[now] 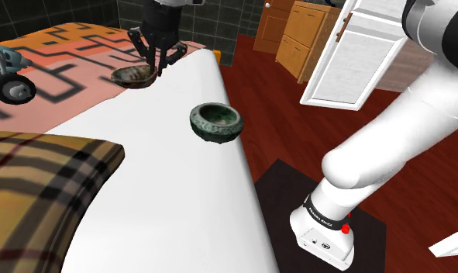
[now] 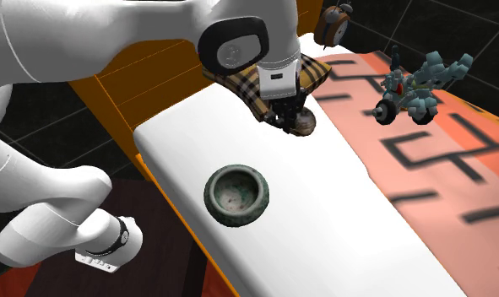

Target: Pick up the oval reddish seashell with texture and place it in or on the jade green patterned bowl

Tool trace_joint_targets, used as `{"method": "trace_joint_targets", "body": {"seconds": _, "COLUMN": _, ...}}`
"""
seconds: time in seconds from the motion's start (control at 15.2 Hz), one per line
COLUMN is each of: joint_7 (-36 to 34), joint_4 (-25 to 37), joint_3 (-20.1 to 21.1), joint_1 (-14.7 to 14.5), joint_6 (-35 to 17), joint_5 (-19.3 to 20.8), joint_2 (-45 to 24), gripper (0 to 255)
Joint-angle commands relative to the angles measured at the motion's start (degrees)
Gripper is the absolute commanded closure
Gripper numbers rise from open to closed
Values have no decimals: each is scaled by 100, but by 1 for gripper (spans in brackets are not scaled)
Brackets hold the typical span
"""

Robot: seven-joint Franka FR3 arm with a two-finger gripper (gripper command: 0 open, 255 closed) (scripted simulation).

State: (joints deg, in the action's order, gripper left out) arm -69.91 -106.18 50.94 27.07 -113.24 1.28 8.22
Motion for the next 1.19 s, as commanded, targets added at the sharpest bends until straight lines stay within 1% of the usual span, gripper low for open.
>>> {"method": "trace_joint_targets", "body": {"seconds": 0.0, "joint_7": 555, "joint_4": -515, "joint_3": -383, "joint_1": -30, "joint_6": -45, "joint_5": -642, "joint_2": 716, "gripper": 255}}
{"method": "trace_joint_targets", "body": {"seconds": 0.2, "joint_7": 1140, "joint_4": -1110, "joint_3": -981, "joint_1": -254, "joint_6": 11, "joint_5": -1135, "joint_2": 1452, "gripper": 255}}
{"method": "trace_joint_targets", "body": {"seconds": 0.46, "joint_7": 1774, "joint_4": -1803, "joint_3": -1675, "joint_1": -513, "joint_6": 167, "joint_5": -1493, "joint_2": 2275, "gripper": 255}}
{"method": "trace_joint_targets", "body": {"seconds": 0.73, "joint_7": 2313, "joint_4": -2393, "joint_3": -2296, "joint_1": -700, "joint_6": 384, "joint_5": -1626, "joint_2": 2999, "gripper": 255}}
{"method": "trace_joint_targets", "body": {"seconds": 0.92, "joint_7": 2683, "joint_4": -2771, "joint_3": -2734, "joint_1": -785, "joint_6": 577, "joint_5": -1617, "joint_2": 3498, "gripper": 255}}
{"method": "trace_joint_targets", "body": {"seconds": 0.99, "joint_7": 2864, "joint_4": -2941, "joint_3": -2949, "joint_1": -809, "joint_6": 683, "joint_5": -1585, "joint_2": 3738, "gripper": 255}}
{"method": "trace_joint_targets", "body": {"seconds": 1.12, "joint_7": 2868, "joint_4": -3109, "joint_3": -2923, "joint_1": -831, "joint_6": 541, "joint_5": -1613, "joint_2": 3764, "gripper": 255}}
